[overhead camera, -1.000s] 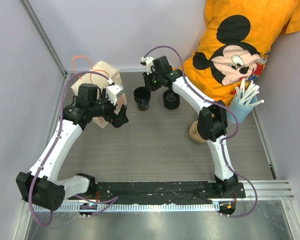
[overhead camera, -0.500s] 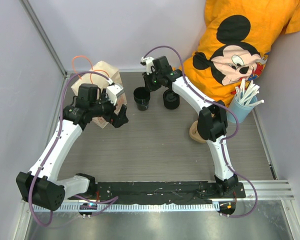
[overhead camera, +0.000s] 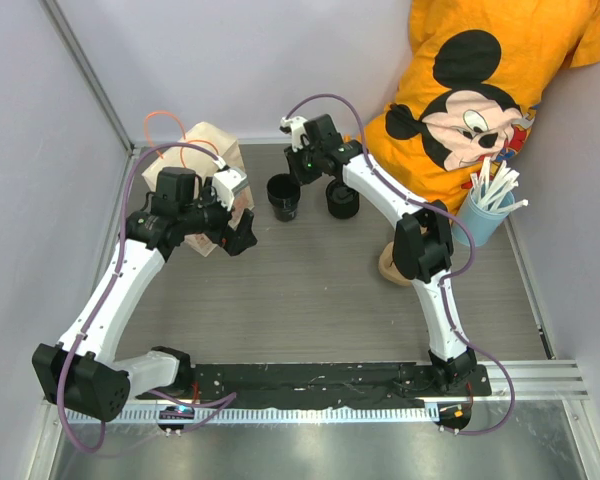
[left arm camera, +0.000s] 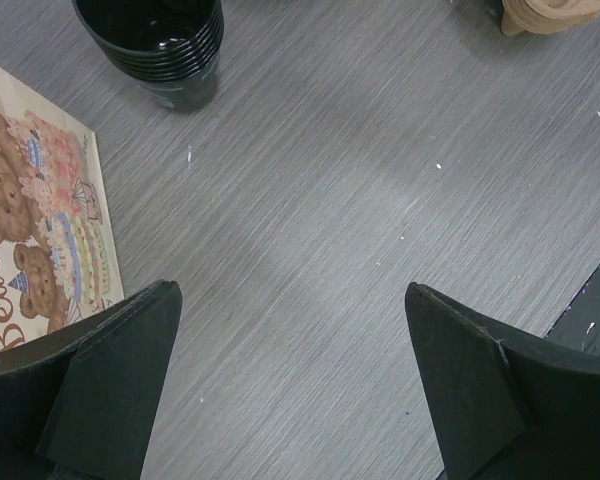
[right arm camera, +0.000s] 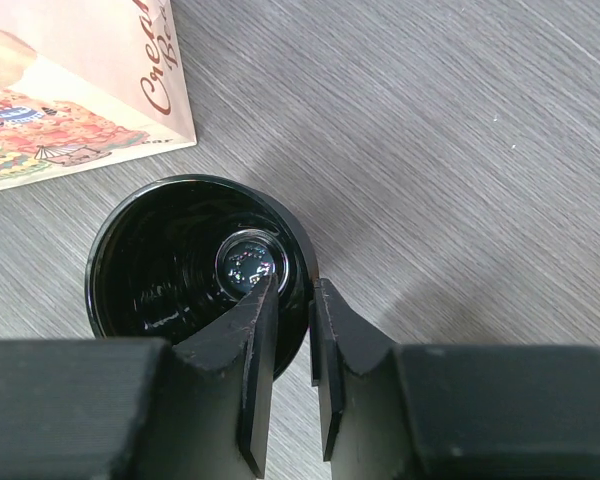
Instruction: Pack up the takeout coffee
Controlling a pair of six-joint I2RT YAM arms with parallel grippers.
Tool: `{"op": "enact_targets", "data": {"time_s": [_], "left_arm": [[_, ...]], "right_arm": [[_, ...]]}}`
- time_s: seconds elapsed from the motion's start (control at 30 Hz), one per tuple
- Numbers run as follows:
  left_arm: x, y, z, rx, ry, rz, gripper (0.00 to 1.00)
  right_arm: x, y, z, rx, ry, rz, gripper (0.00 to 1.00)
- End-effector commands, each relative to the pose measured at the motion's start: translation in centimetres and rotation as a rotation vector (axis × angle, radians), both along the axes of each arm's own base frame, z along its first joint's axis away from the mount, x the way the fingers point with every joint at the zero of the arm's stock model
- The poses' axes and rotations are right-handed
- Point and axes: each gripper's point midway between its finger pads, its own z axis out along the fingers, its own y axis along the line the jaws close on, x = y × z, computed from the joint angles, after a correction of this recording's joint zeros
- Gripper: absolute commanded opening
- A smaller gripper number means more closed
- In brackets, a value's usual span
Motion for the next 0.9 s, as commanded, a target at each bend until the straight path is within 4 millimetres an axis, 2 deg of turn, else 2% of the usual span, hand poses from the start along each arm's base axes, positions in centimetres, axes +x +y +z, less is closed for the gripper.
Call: {"op": "enact_targets", "data": {"time_s": [0.0, 0.27, 0.87], "left_arm": [[0.4, -0.5, 0.7, -0.021, -0.034, -0.011, 1.0], [0.4, -0.5, 0.6, -0.02, -0.032, -0.01, 1.0], [0.3, -0.5, 0.7, -0.022, -0.035, -0.012, 1.0]], "right_arm": [[0.5, 1.0, 2.0, 0.028, -0.06, 0.012, 0.25], [0.4, 1.1, 3.1, 0.031, -0.085, 0.015, 0.28], [0.5, 1.0, 4.2, 0.006, -0.13, -0.004, 0.29]]}}
